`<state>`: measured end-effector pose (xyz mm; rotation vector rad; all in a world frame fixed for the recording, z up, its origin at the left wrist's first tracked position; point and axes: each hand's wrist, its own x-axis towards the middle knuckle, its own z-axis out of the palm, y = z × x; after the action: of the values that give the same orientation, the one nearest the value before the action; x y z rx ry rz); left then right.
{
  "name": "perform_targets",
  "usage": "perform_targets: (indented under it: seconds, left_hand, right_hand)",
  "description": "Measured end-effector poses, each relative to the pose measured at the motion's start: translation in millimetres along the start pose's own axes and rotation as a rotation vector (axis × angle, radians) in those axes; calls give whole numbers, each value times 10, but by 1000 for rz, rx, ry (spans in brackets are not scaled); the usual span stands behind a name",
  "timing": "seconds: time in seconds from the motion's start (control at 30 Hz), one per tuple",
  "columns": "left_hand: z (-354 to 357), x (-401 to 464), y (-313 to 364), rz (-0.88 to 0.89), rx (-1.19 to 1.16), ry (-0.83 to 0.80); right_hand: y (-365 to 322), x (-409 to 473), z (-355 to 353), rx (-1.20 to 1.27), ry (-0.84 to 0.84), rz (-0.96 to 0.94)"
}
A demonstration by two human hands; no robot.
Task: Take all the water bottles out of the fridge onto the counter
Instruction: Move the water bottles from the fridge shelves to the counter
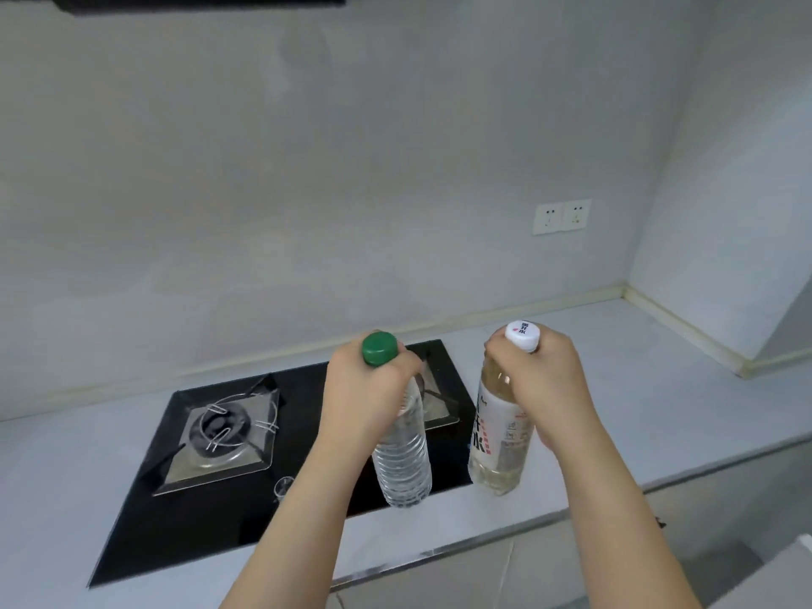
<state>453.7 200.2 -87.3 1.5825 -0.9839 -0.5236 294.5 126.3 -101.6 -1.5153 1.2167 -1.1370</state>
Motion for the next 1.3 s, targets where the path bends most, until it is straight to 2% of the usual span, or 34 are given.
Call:
perform_targets:
  seconds: [0.43,0.67,0.9,1.1,1.3]
  left_hand:
    - [-2751,-469,-616,-44,19,246]
    - [-3888,-753,-927,-119,11,375]
    - [-4631,-795,-1372,-207,-15,480]
    - [-5086,-518,-1705,-235,-6,570]
    - [-5620,-45,-1949,-265,165,708]
  right_hand:
    - [-761,-1244,2420,0,-303,-43]
    - [-1043,-1745,3466,-14,-437,-44]
    - [-1146,-2041,4368,-51,-582,-62]
    - [-1168,-1949,5179,2,-705,-91]
    - [-1273,-1703,6085,28,-778,-102]
